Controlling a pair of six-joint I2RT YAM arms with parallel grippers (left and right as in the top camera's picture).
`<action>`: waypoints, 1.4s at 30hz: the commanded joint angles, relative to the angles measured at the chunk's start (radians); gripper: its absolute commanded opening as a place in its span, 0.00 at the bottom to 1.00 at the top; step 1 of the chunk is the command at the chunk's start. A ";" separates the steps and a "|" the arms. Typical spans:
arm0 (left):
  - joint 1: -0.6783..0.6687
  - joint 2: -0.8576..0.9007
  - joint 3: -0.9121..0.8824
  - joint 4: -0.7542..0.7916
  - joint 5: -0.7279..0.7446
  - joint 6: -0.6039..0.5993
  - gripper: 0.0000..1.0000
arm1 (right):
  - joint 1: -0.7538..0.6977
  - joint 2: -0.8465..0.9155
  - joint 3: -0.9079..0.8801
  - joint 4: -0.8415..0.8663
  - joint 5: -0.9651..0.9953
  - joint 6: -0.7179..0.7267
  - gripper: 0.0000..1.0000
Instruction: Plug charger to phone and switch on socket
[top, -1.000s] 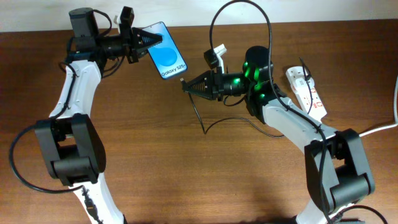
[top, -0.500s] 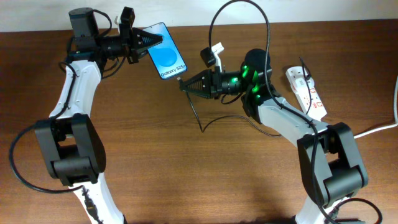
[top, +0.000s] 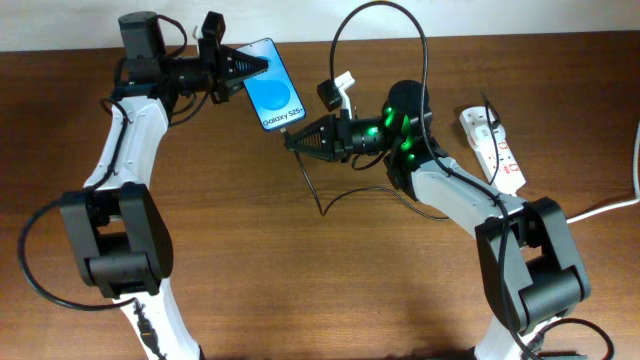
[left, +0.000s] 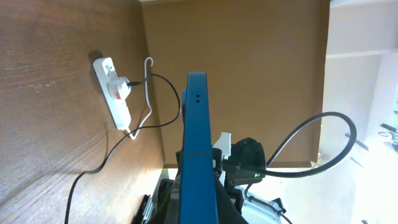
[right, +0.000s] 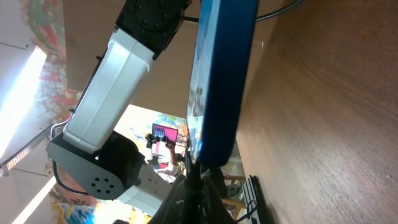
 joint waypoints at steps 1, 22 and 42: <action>0.000 -0.006 0.006 0.004 0.038 -0.010 0.00 | -0.017 0.001 0.007 0.000 0.007 -0.013 0.04; 0.002 -0.006 0.006 0.004 0.026 -0.009 0.00 | -0.020 0.001 0.007 -0.056 0.005 -0.043 0.04; 0.002 -0.006 0.006 0.004 0.046 -0.009 0.00 | -0.021 0.001 0.007 0.000 -0.017 0.009 0.04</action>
